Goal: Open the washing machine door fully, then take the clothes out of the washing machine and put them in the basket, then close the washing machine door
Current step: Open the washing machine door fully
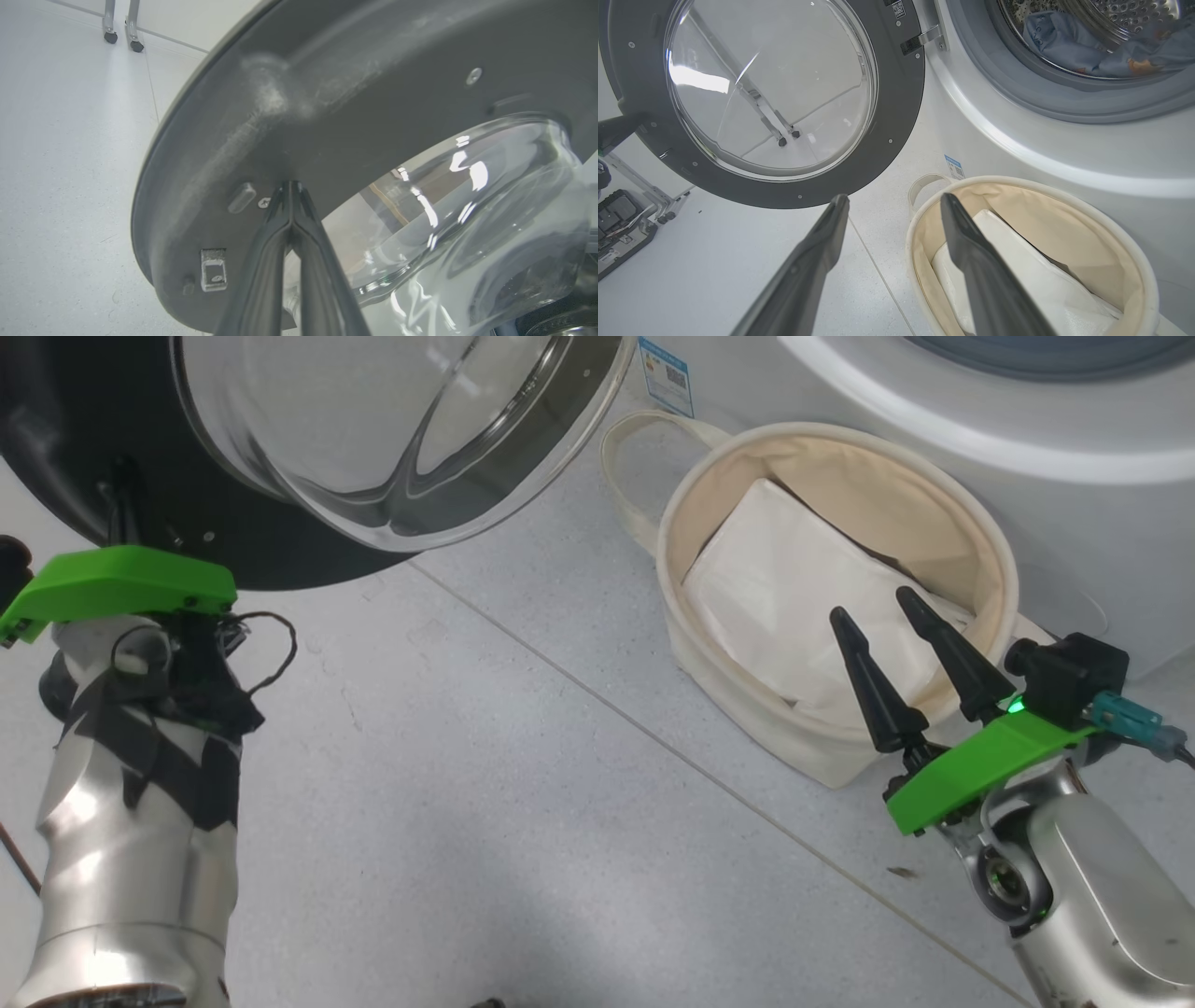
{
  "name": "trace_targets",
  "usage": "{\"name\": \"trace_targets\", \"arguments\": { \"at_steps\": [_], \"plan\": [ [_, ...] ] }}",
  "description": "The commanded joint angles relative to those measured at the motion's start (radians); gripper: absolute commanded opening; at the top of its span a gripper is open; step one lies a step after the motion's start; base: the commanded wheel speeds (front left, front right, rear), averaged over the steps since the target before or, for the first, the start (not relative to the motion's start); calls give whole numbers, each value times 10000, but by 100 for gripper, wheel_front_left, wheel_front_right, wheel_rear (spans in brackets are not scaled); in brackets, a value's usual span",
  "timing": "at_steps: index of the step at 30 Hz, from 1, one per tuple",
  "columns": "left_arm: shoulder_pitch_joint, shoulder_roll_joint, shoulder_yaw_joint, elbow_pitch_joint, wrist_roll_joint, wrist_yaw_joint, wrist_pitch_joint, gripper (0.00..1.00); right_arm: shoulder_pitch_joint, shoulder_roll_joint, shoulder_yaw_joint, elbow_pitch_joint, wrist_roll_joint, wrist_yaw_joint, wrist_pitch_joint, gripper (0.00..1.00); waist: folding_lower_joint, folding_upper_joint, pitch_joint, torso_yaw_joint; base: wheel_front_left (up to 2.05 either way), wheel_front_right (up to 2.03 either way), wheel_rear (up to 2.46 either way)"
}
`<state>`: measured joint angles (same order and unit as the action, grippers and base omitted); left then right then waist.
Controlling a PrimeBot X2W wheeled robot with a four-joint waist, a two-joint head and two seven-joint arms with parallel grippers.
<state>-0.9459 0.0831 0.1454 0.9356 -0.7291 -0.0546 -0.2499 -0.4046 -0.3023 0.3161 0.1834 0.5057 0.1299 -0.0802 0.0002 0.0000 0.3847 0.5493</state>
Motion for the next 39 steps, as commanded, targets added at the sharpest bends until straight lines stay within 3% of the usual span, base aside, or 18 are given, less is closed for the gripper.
{"name": "trace_targets", "arguments": {
  "at_steps": [1,8,9,10,11,19,25,29,39],
  "plan": [
    [-316,618,389,-37,108,-102,-117,0,-8,-25,152,-385,-85,8,45,100,-2,0,36,-5,0,0,0],
    [-492,695,738,557,500,-394,-117,0,242,43,-105,-352,-96,8,-142,100,-2,0,-328,-57,0,0,0],
    [-453,713,756,590,633,-426,-117,20,280,80,-133,-330,-102,8,-183,100,-2,0,-424,-96,0,0,0],
    [-389,725,727,714,738,-474,-117,97,303,141,-139,-304,-94,8,-227,100,-2,0,-522,-175,0,0,0],
    [-340,769,710,844,818,-514,-117,100,321,204,-134,-269,-79,8,-279,100,-2,0,-630,-261,0,0,0],
    [420,1370,119,1967,1491,-693,-76,100,663,741,207,525,211,8,-912,100,-2,0,-2198,-1340,0,0,0],
    [1535,1825,-161,1599,1455,-751,-52,100,967,1038,397,1021,409,8,-1219,100,-2,0,-3239,-2422,0,0,0],
    [2720,1992,-983,68,1281,-757,-57,100,1146,1162,416,1259,457,8,-1353,100,-2,0,-3793,-3257,0,0,0],
    [6332,3336,-2262,-4487,354,-760,396,100,1283,1237,346,1499,388,8,-1506,100,-2,0,-4315,-5598,0,0,0]
  ]
}}
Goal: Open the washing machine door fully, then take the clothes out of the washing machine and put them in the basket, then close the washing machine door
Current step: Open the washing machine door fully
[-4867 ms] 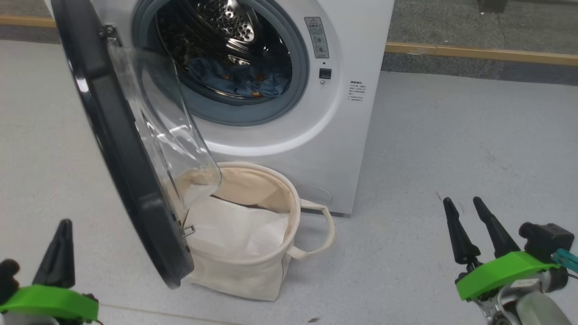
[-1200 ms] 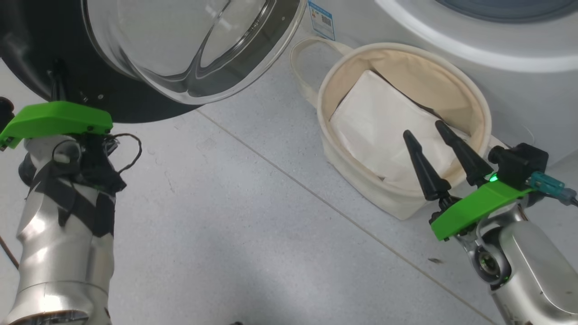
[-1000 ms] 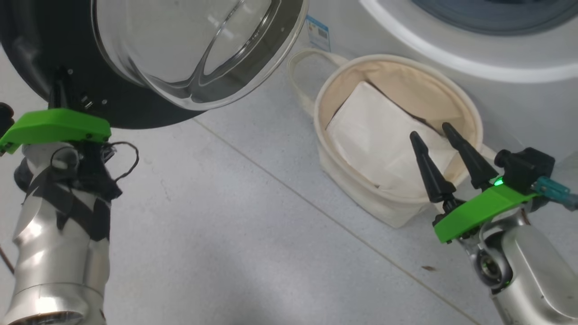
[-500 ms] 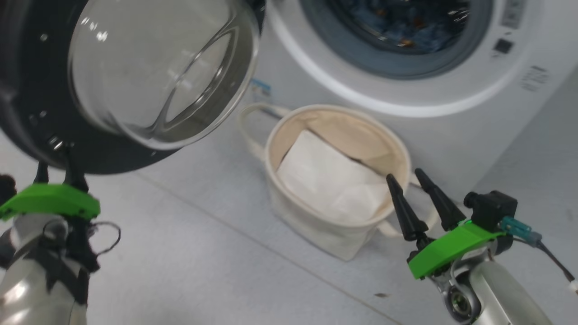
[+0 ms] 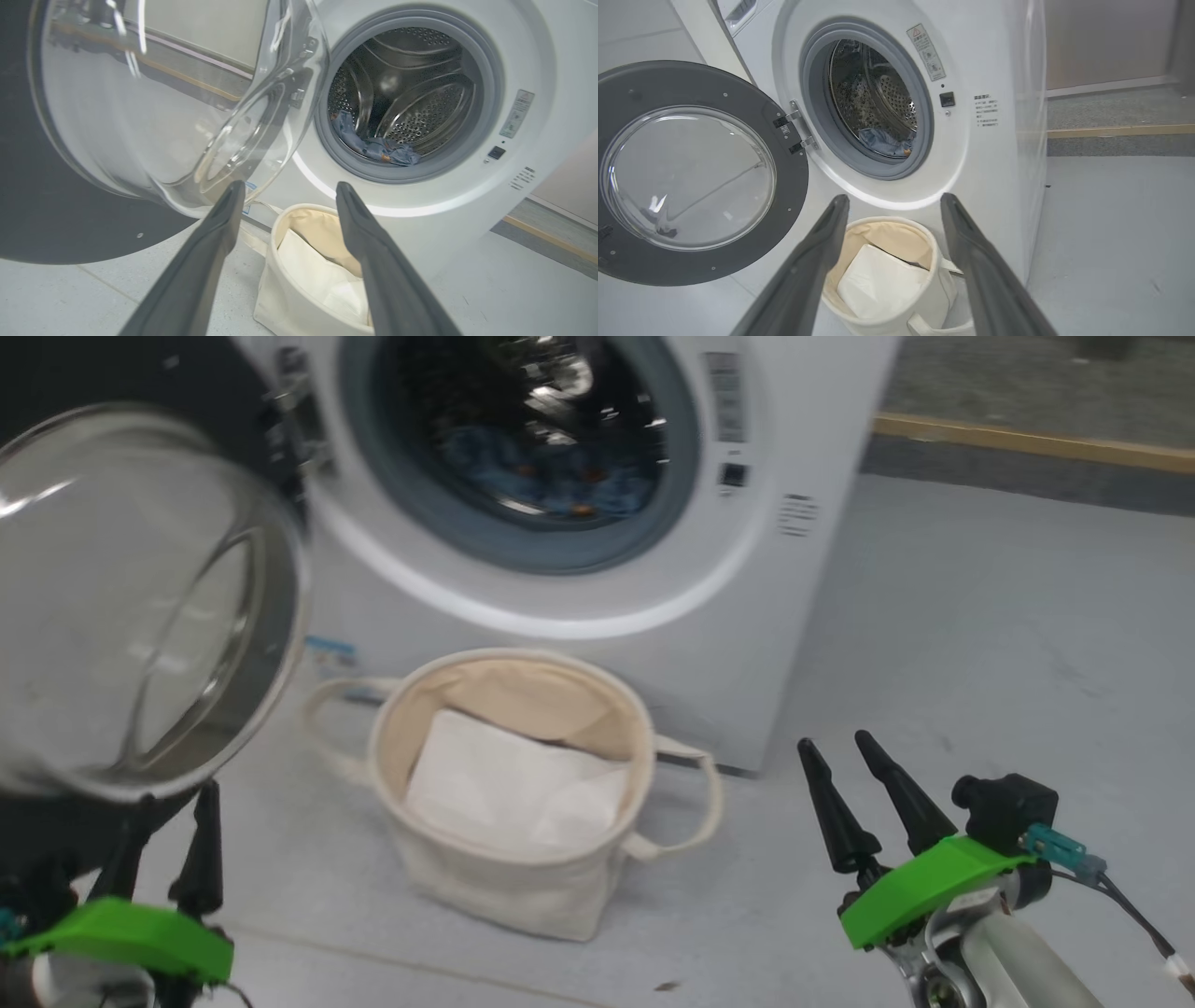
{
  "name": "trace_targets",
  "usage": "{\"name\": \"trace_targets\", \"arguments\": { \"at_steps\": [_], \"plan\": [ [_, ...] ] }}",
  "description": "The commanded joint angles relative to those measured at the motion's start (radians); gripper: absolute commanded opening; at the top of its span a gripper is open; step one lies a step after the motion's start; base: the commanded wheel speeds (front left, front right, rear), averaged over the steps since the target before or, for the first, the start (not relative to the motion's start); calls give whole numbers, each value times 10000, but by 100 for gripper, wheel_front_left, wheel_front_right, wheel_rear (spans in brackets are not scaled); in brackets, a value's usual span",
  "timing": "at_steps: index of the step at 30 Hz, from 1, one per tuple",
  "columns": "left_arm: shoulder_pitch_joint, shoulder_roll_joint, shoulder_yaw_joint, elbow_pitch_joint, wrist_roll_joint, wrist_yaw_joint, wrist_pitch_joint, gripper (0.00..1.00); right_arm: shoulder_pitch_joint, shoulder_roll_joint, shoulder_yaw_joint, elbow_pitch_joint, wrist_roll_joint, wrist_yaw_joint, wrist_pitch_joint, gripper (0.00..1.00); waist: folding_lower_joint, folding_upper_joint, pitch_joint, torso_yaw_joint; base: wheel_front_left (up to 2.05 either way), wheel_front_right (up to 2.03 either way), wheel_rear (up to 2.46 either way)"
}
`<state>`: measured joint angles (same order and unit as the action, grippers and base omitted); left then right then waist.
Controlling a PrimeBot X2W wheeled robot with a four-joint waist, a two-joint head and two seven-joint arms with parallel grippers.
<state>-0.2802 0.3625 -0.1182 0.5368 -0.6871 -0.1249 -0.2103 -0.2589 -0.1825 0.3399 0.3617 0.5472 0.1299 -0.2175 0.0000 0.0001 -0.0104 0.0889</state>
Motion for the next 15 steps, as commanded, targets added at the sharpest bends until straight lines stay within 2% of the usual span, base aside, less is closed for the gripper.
{"name": "trace_targets", "arguments": {
  "at_steps": [1,8,13,15],
  "plan": [
    [-53,619,437,-876,-174,-56,10,100,-190,35,79,-273,-37,8,-141,100,0,-1,-369,-1213,0,0,0],
    [1346,950,888,-2535,-678,251,492,100,-336,-38,121,-199,-220,8,-138,100,0,-1,-459,-2478,0,0,0],
    [1777,1138,791,-3156,-475,443,680,100,-307,-129,-78,-128,-167,8,-159,100,0,-1,-558,-2814,0,0,0],
    [1910,1332,586,-3303,-13,680,769,100,-217,-194,-246,-101,-129,8,-174,100,0,-1,-606,-2844,0,0,0]
  ]
}}
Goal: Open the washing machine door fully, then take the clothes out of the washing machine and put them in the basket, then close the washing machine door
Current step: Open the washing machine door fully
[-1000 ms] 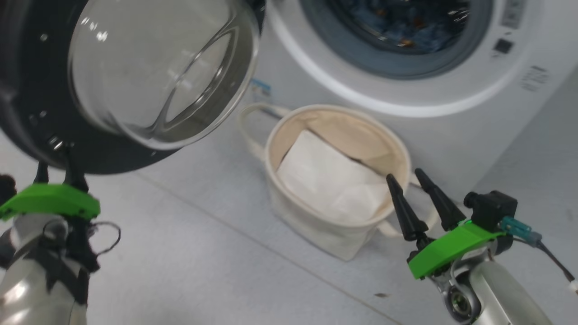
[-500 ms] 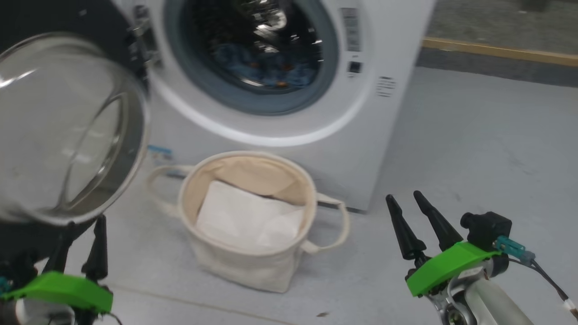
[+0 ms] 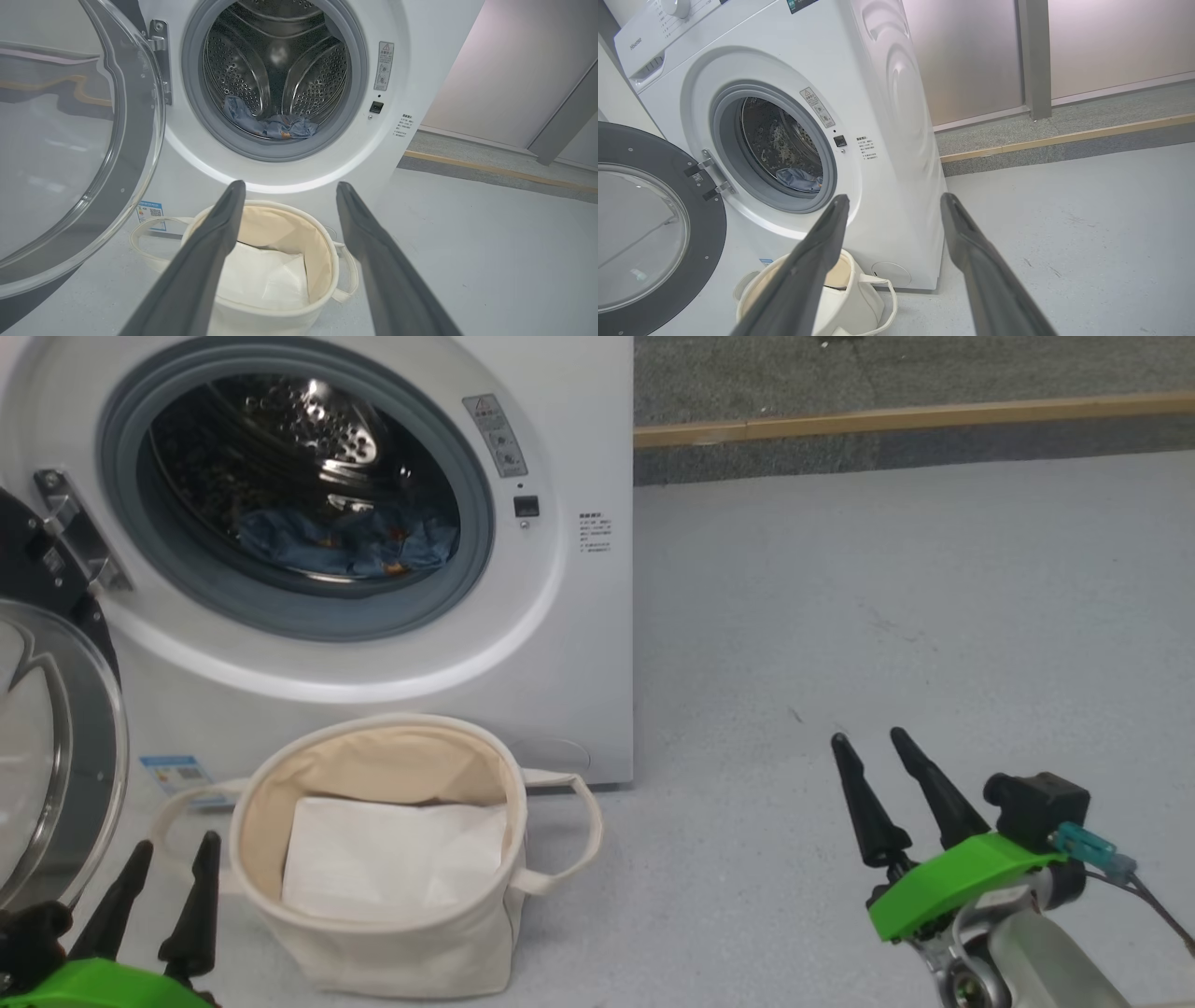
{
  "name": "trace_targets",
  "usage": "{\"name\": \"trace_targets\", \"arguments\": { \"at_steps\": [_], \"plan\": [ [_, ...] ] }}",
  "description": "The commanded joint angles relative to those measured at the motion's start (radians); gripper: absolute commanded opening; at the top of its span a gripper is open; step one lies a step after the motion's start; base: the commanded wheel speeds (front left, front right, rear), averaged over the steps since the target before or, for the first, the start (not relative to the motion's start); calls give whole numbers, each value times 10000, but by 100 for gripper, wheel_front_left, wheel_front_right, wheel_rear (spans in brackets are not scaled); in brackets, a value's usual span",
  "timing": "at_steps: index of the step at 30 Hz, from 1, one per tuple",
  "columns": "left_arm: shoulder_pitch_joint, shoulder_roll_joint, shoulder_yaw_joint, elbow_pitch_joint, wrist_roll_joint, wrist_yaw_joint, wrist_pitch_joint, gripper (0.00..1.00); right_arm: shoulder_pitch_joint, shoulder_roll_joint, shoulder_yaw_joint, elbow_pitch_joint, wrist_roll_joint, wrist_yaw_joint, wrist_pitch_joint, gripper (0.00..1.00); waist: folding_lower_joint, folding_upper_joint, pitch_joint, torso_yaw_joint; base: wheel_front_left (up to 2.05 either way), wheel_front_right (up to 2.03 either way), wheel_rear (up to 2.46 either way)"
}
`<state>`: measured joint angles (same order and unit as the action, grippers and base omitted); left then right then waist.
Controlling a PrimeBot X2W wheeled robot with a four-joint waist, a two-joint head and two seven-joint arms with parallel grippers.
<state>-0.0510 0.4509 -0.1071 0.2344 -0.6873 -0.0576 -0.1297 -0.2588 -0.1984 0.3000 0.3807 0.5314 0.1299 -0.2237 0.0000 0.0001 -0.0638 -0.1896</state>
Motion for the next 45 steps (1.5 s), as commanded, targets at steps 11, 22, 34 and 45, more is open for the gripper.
{"name": "trace_targets", "arguments": {
  "at_steps": [11,22,34,45],
  "plan": [
    [-203,297,426,-732,-92,217,-56,100,77,-124,-240,-286,-105,8,-176,100,0,-1,-168,198,0,0,0],
    [-558,168,325,-423,-375,-65,-200,100,27,20,-255,-356,-183,8,-196,100,0,-1,-59,196,0,0,0],
    [-667,272,145,-296,-235,-132,-333,100,38,55,-309,-352,-240,8,-187,100,0,-1,-60,161,0,0,0],
    [-795,305,-59,-168,-150,-131,-273,100,-11,36,-163,-276,-188,8,-182,100,0,-1,-77,170,0,0,0]
  ]
}}
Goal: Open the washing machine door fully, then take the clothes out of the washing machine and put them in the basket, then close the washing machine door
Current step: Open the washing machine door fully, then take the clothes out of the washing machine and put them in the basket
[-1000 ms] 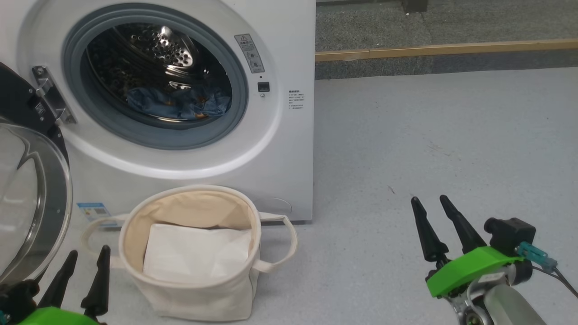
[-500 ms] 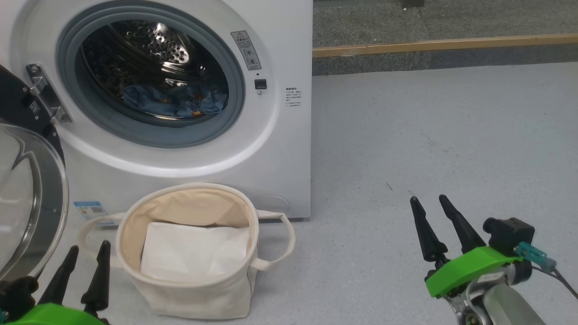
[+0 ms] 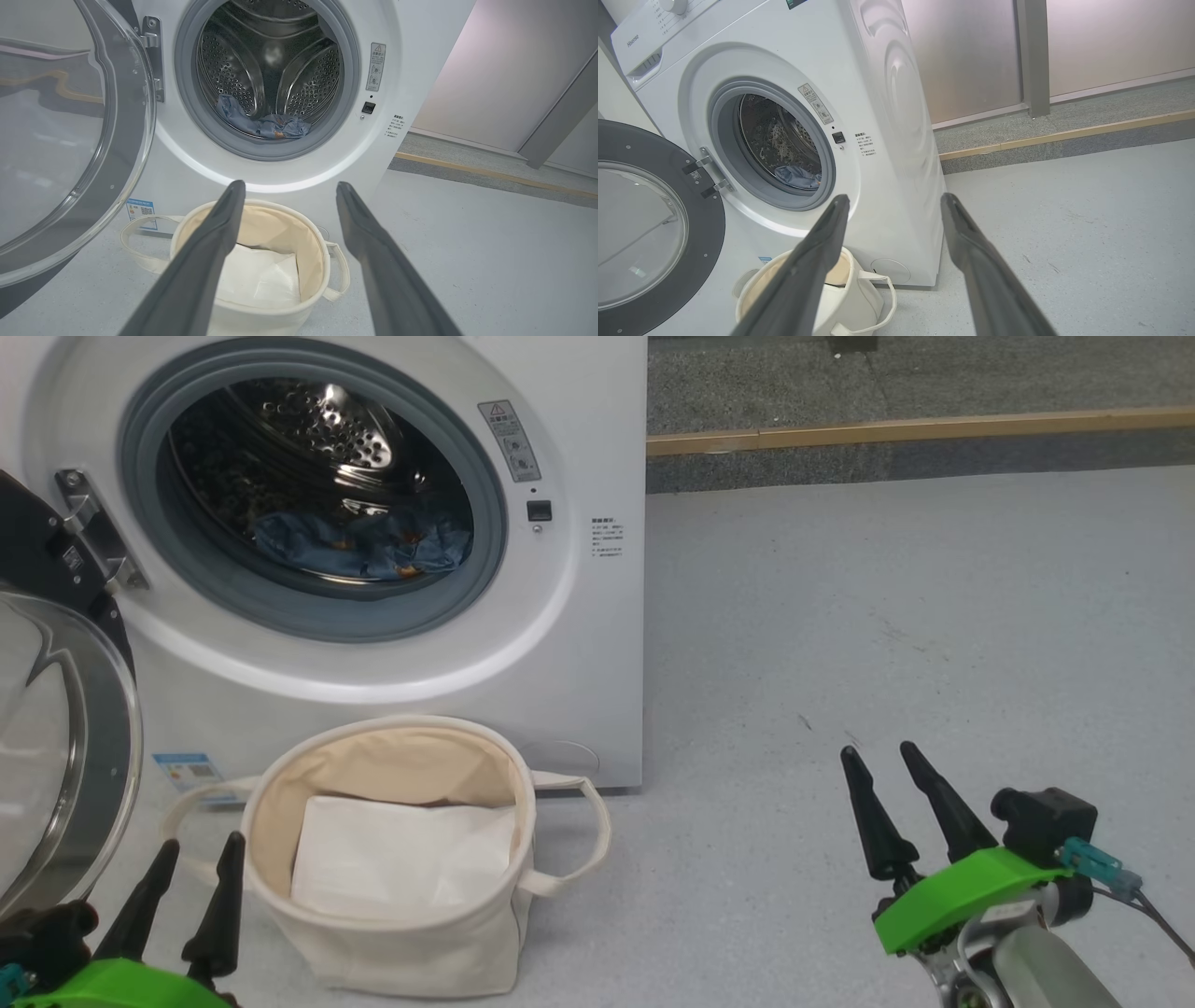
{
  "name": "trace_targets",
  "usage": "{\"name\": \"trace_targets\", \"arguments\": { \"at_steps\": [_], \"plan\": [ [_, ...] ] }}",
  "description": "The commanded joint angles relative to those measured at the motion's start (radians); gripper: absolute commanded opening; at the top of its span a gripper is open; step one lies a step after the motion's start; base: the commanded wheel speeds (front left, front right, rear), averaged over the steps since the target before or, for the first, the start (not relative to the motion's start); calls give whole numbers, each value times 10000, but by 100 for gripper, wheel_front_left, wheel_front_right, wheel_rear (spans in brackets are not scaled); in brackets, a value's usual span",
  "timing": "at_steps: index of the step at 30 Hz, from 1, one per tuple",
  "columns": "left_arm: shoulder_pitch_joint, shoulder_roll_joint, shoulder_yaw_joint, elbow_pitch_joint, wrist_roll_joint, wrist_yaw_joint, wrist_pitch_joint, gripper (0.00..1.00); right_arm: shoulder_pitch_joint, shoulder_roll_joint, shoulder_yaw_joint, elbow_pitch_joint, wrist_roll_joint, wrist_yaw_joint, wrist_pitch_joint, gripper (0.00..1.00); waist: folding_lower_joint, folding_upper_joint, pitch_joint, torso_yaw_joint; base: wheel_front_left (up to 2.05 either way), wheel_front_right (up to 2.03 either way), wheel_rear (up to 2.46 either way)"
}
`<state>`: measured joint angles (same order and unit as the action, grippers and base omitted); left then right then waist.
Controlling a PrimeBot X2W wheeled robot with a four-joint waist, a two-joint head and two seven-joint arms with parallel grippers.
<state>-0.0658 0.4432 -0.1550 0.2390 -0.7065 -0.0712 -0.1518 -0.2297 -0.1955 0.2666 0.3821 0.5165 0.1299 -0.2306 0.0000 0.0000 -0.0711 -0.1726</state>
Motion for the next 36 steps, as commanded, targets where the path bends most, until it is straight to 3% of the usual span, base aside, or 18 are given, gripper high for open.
{"name": "trace_targets", "arguments": {
  "at_steps": [1,10,18,36],
  "plan": [
    [-663,373,421,-209,33,9,-69,100,-310,4,183,-278,-27,8,-114,100,0,0,-8,-5,0,0,0],
    [-758,336,440,-308,-222,-81,-130,100,-290,2,263,-173,91,8,-138,100,0,0,-31,23,4,-5,1],
    [-726,315,436,-407,-404,-121,-132,100,-101,36,185,-155,192,8,-157,100,0,0,-38,102,76,-114,39],
    [-1101,21,-364,-412,-39,-106,15,100,-229,57,319,-230,132,8,-87,100,0,0,131,164,202,-199,-3]
  ]
}}
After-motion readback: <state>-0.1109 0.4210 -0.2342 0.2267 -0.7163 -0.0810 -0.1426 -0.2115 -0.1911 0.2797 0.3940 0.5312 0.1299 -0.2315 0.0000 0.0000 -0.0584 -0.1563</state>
